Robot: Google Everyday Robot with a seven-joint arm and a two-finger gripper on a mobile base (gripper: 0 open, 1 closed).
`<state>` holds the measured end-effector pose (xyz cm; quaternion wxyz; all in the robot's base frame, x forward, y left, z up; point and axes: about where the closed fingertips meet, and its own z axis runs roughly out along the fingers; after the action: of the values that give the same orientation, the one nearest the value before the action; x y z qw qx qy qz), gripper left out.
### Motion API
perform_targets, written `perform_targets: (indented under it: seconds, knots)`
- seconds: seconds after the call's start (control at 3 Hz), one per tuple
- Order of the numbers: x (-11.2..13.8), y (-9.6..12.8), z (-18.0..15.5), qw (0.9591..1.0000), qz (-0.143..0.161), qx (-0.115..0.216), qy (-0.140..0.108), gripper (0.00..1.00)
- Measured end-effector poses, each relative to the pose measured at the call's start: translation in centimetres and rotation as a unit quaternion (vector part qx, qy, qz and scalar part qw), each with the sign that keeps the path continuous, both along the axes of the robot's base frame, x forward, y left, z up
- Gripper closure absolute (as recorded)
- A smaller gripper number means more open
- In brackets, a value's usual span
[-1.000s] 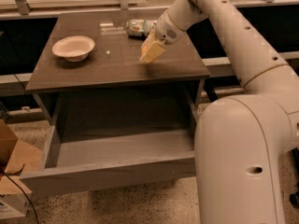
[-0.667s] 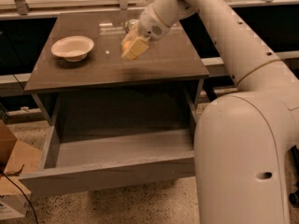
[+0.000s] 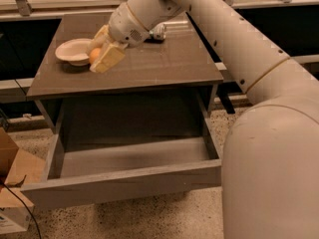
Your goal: Place orange into top drawer
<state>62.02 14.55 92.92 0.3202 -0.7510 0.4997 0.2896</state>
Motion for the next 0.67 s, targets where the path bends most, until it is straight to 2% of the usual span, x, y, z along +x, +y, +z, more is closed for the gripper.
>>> perform_targets:
  seconds: [0.67]
  knots:
    - [-1.3, 1.6, -1.6, 0.9996, 0.024, 0.001, 0.015, 1.00]
